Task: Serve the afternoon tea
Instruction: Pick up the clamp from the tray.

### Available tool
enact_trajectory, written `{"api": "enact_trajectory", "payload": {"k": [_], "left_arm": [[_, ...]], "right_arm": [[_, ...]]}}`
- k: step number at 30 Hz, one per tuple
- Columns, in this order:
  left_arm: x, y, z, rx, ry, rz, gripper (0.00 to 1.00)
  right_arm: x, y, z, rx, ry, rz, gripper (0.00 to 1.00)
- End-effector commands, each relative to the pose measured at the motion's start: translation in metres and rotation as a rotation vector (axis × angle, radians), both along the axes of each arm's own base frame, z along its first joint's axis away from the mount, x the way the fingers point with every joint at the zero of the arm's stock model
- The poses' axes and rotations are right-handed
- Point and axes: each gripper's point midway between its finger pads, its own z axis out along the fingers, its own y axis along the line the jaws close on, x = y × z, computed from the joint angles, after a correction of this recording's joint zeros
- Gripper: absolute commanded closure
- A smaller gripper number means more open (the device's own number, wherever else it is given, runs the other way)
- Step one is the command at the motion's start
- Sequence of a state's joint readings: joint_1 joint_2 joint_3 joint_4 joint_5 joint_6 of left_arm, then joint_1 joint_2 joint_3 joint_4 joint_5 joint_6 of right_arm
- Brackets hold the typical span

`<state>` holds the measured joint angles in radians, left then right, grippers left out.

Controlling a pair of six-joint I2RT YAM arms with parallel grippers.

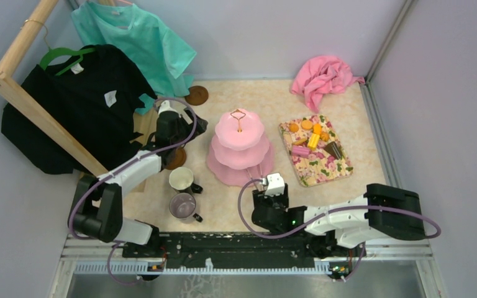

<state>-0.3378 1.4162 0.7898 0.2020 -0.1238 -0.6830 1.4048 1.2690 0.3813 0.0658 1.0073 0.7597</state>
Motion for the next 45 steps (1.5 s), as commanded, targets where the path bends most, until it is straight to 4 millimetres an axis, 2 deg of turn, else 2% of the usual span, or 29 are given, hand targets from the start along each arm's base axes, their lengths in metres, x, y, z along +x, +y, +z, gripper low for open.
{"api": "enact_trajectory", "payload": {"k": [1, 5, 8, 10, 13, 15, 18, 25, 26, 29, 38, 45], "left_arm": [[-0.001, 0.005, 0.011, 0.011, -0.044, 0.002, 0.07], [-0.002, 0.01, 0.014, 0.037, -0.062, 0.018, 0.06], [-0.002, 0.014, 0.017, 0.054, -0.079, 0.026, 0.06], [-0.003, 0.017, 0.017, 0.062, -0.085, 0.037, 0.06], [-0.004, 0.022, 0.015, 0.077, -0.086, 0.056, 0.06], [-0.005, 0.026, 0.013, 0.085, -0.079, 0.075, 0.06], [-0.007, 0.029, 0.01, 0.074, -0.078, 0.093, 0.06], [-0.008, 0.018, 0.005, 0.025, -0.089, 0.042, 0.07], [-0.008, 0.016, 0.004, 0.02, -0.088, 0.035, 0.01], [-0.008, 0.011, 0.003, 0.004, -0.098, 0.014, 0.01], [-0.007, 0.012, 0.005, 0.002, -0.097, 0.021, 0.01], [-0.007, 0.012, 0.012, -0.005, -0.117, 0.022, 0.01]], "right_arm": [[0.005, 0.006, 0.023, 0.061, -0.065, -0.013, 0.34], [0.008, 0.014, 0.048, 0.051, -0.096, 0.024, 0.37], [0.009, 0.023, 0.074, -0.035, -0.1, 0.062, 0.37], [0.012, 0.023, 0.09, -0.108, -0.119, 0.052, 0.37], [0.019, 0.019, 0.107, -0.109, -0.157, -0.016, 0.34], [0.019, 0.021, 0.105, -0.092, -0.157, -0.006, 0.31], [0.017, 0.031, 0.092, -0.043, -0.104, 0.06, 0.3], [0.022, 0.032, 0.068, 0.001, -0.018, 0.145, 0.29], [0.022, 0.03, 0.062, 0.014, 0.005, 0.165, 0.28], [0.024, 0.034, 0.053, 0.085, 0.055, 0.23, 0.27], [0.029, 0.05, 0.041, 0.103, 0.135, 0.314, 0.23], [0.041, 0.044, 0.036, 0.081, 0.14, 0.259, 0.22]]}}
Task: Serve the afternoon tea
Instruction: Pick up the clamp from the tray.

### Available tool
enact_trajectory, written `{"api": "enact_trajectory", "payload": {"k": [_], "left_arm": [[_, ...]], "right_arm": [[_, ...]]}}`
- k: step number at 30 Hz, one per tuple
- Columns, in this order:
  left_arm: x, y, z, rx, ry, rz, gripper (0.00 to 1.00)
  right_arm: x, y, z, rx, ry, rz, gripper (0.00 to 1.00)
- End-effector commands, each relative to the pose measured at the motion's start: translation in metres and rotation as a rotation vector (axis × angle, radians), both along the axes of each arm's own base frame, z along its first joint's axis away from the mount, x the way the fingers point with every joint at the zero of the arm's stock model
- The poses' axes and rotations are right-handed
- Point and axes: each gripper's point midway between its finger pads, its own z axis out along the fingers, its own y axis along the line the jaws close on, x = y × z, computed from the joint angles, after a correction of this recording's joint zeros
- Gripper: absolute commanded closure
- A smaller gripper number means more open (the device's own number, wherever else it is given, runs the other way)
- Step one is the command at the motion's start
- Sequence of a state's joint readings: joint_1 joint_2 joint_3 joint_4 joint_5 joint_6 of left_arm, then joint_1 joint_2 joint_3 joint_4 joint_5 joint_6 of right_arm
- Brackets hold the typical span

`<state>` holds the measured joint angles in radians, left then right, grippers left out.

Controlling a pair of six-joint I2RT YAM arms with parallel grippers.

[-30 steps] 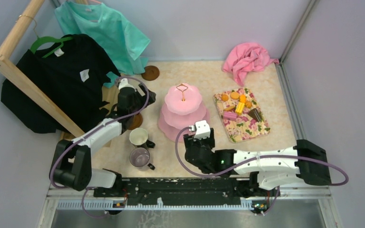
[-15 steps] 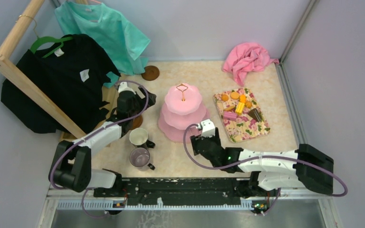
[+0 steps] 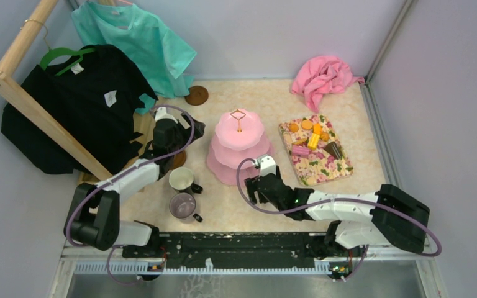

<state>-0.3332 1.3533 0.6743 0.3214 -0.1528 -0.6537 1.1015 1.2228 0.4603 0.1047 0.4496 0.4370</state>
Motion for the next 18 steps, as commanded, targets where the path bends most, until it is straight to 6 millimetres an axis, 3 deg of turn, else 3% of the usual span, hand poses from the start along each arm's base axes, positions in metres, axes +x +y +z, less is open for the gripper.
{"api": "enact_trajectory", "payload": {"k": [1, 18], "left_arm": [[0.004, 0.0, 0.014, -0.022, -0.048, -0.001, 0.01], [0.009, -0.002, 0.014, -0.039, -0.058, 0.008, 0.01]], "right_arm": [[0.019, 0.016, 0.028, 0.083, -0.048, -0.023, 0.22], [0.039, 0.015, 0.014, 0.078, 0.001, -0.054, 0.28]]}}
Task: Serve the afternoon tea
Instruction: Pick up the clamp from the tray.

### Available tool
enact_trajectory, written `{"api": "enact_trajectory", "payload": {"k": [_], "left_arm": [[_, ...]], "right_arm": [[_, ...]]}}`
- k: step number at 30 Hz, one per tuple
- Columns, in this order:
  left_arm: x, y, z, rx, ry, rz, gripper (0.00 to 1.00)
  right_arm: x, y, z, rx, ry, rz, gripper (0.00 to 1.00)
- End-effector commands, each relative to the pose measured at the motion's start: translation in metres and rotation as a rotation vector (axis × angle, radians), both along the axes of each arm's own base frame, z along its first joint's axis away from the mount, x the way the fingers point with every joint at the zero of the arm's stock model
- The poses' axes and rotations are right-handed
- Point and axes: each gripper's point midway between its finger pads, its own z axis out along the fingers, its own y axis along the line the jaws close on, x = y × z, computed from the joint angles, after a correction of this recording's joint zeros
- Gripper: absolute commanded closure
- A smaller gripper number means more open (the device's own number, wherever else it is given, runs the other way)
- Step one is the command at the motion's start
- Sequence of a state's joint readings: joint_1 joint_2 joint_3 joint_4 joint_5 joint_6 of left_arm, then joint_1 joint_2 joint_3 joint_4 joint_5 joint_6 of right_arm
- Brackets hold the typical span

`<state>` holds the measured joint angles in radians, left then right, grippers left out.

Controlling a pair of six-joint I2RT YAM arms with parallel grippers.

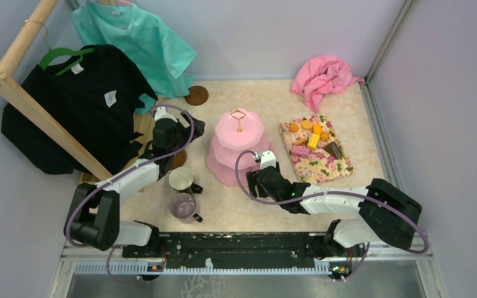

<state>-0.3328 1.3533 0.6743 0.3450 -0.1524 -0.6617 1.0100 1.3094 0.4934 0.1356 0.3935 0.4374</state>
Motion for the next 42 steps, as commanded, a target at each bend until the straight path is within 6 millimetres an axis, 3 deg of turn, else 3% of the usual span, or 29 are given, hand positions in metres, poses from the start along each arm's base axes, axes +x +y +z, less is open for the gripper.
{"api": "enact_trajectory", "payload": {"k": [1, 19, 25, 42], "left_arm": [[0.007, -0.001, 0.009, -0.025, -0.039, 0.006, 0.01], [0.013, -0.003, 0.003, -0.033, -0.031, 0.009, 0.01], [0.013, -0.003, 0.001, -0.036, -0.028, 0.013, 0.01], [0.014, -0.001, 0.011, -0.059, -0.045, 0.032, 0.01]], "right_arm": [[0.019, 0.017, 0.024, 0.079, -0.042, -0.012, 0.28], [0.027, 0.023, 0.011, 0.079, 0.005, -0.004, 0.42], [0.027, 0.021, 0.009, 0.073, 0.008, -0.011, 0.53], [0.026, 0.017, 0.034, 0.097, -0.016, -0.019, 0.66]]}}
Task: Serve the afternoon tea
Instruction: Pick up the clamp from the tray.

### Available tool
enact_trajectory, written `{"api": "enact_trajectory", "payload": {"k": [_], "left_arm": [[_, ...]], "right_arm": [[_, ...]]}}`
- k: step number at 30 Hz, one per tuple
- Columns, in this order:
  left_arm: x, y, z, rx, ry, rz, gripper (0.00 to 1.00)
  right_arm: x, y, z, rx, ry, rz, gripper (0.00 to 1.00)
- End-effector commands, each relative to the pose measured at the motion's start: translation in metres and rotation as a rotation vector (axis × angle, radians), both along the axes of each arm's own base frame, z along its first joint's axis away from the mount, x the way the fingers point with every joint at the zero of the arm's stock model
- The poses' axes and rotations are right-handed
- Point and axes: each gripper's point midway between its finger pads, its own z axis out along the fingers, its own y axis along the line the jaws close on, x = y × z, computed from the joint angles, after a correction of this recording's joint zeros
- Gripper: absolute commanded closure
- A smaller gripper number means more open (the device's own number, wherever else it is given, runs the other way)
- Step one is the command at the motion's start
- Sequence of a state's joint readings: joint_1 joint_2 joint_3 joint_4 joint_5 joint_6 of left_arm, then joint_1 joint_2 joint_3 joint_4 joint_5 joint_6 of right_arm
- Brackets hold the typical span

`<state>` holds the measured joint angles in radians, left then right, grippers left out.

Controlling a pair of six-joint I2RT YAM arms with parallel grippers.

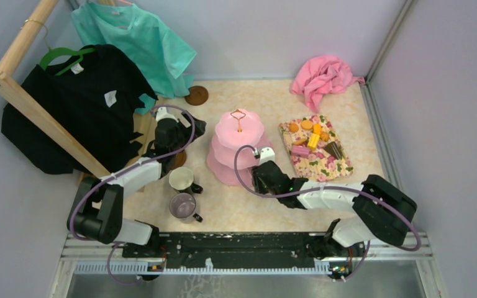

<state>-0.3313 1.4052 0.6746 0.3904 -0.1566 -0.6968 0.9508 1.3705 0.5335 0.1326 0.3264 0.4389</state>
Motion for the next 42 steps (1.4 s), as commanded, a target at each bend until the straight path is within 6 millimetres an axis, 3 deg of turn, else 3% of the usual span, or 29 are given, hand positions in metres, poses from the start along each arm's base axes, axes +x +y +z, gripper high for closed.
{"api": "enact_trajectory", "payload": {"k": [1, 9, 22, 30, 42], "left_arm": [[0.007, 0.0, 0.022, -0.03, -0.058, 0.016, 0.01], [0.003, 0.003, 0.025, -0.044, -0.06, 0.032, 0.01], [-0.006, 0.005, 0.032, -0.078, -0.072, 0.038, 0.01], [-0.01, 0.002, 0.034, -0.103, -0.076, 0.022, 0.01], [-0.006, -0.016, 0.041, -0.157, -0.082, -0.049, 0.01]], "right_arm": [[0.014, 0.014, 0.041, 0.091, -0.066, -0.012, 0.66], [0.01, 0.007, 0.053, 0.076, -0.059, -0.03, 0.68], [-0.008, -0.025, 0.067, 0.051, -0.036, -0.115, 0.72], [-0.02, -0.065, 0.084, 0.039, -0.05, -0.231, 0.72], [-0.029, -0.128, 0.085, -0.05, -0.054, -0.485, 0.71]]}}
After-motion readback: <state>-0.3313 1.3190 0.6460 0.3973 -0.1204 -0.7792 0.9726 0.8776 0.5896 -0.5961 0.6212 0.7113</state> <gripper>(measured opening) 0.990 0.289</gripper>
